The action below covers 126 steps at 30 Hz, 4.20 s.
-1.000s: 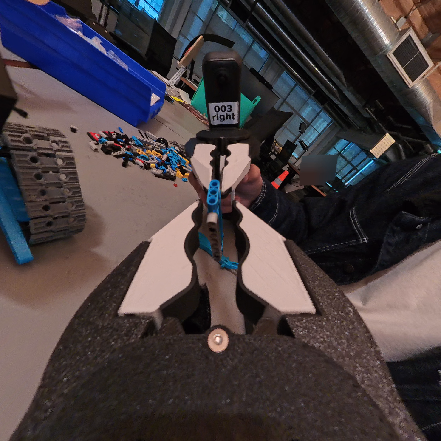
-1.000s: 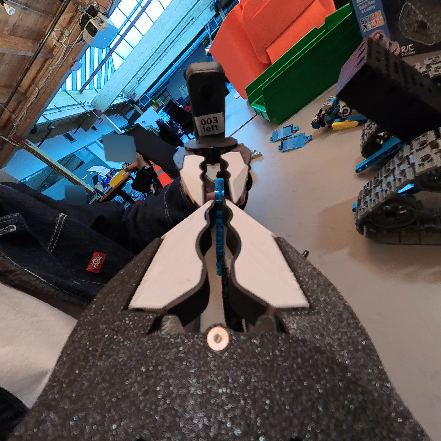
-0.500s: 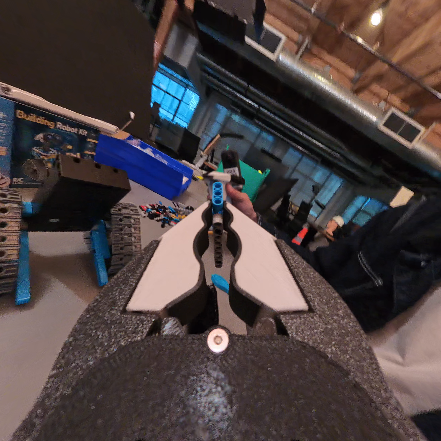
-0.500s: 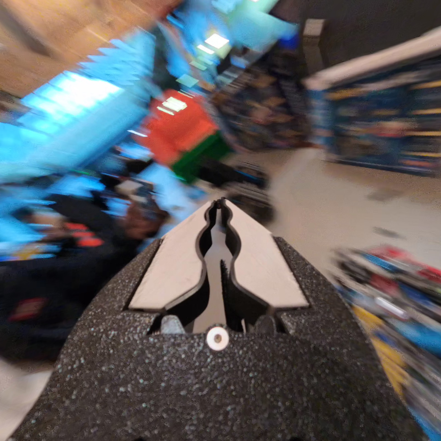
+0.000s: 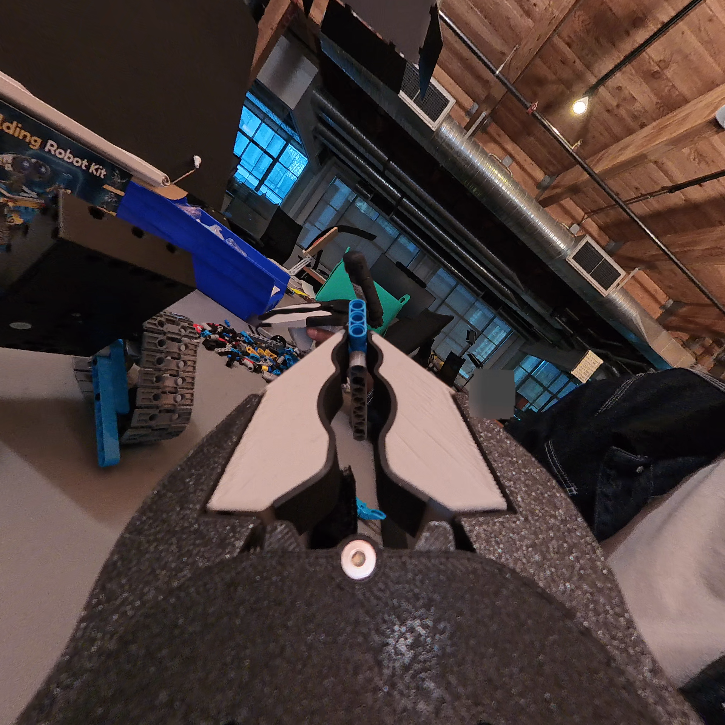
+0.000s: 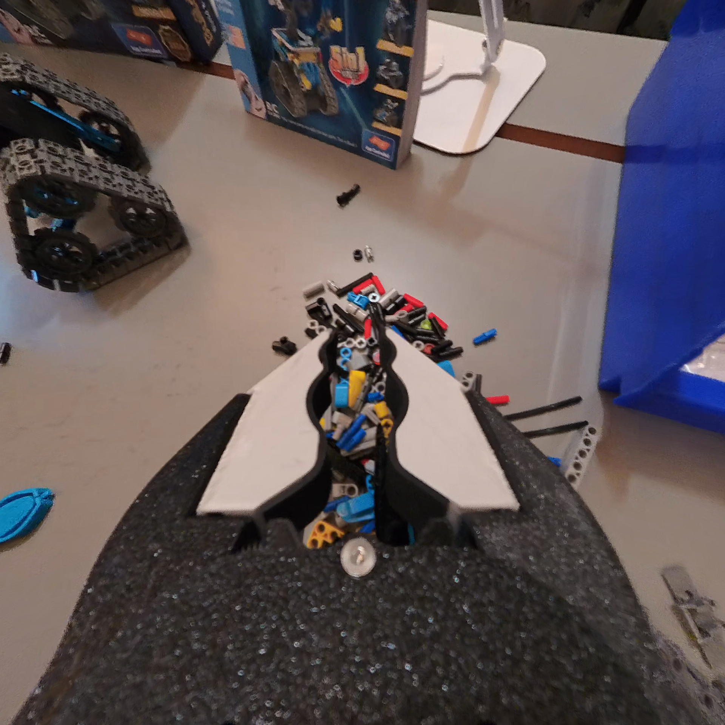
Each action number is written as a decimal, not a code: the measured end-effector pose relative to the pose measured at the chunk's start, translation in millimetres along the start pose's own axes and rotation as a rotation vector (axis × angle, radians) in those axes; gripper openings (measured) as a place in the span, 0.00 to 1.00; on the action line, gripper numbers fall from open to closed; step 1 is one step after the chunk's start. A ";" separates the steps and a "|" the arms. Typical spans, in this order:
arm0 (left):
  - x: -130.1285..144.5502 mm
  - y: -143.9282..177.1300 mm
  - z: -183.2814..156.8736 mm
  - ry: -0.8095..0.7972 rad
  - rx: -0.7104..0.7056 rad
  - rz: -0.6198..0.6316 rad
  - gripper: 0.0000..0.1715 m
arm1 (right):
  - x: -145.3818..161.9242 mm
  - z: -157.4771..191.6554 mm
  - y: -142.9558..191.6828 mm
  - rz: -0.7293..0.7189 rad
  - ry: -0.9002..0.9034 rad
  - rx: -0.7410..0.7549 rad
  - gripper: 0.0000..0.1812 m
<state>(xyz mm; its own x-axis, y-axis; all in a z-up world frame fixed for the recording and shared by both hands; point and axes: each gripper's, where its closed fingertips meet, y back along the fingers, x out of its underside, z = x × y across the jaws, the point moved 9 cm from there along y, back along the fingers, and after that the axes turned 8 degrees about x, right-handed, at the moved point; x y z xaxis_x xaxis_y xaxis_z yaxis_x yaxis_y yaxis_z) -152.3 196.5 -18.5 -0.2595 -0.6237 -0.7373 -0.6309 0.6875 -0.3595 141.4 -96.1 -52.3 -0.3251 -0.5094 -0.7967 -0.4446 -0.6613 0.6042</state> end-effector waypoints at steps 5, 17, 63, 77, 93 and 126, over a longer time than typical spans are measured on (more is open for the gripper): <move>1.6 -1.8 -1.7 -0.020 -0.007 0.026 0.03 | 4.0 -5.8 -4.8 0.047 -0.085 0.008 0.11; 5.5 -6.2 -1.5 -0.008 0.005 0.056 0.03 | -13.3 2.5 15.7 -0.209 -0.300 -0.413 0.07; 18.3 -18.9 -7.6 -0.073 0.005 0.190 0.03 | -13.5 221.2 13.4 -0.003 -0.059 -1.176 0.01; 16.1 -16.6 -6.9 -0.061 0.011 0.175 0.03 | -12.6 222.4 13.3 0.005 -0.052 -1.177 0.02; 32.1 -29.6 -9.1 -0.101 -0.001 0.320 0.10 | -17.6 217.1 16.6 -0.053 -0.077 -1.183 0.00; 16.2 -8.1 -3.5 -0.218 -0.128 0.285 0.03 | 19.4 -13.7 11.1 0.208 -0.046 -0.243 0.01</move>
<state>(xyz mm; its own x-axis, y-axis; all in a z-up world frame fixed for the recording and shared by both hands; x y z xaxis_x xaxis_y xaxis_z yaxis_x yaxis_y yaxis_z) -154.0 179.5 -25.5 -0.2843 -0.3111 -0.9068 -0.6462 0.7609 -0.0584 141.6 -120.8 -60.9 -0.4280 -0.6256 -0.6522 -0.1542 -0.6605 0.7348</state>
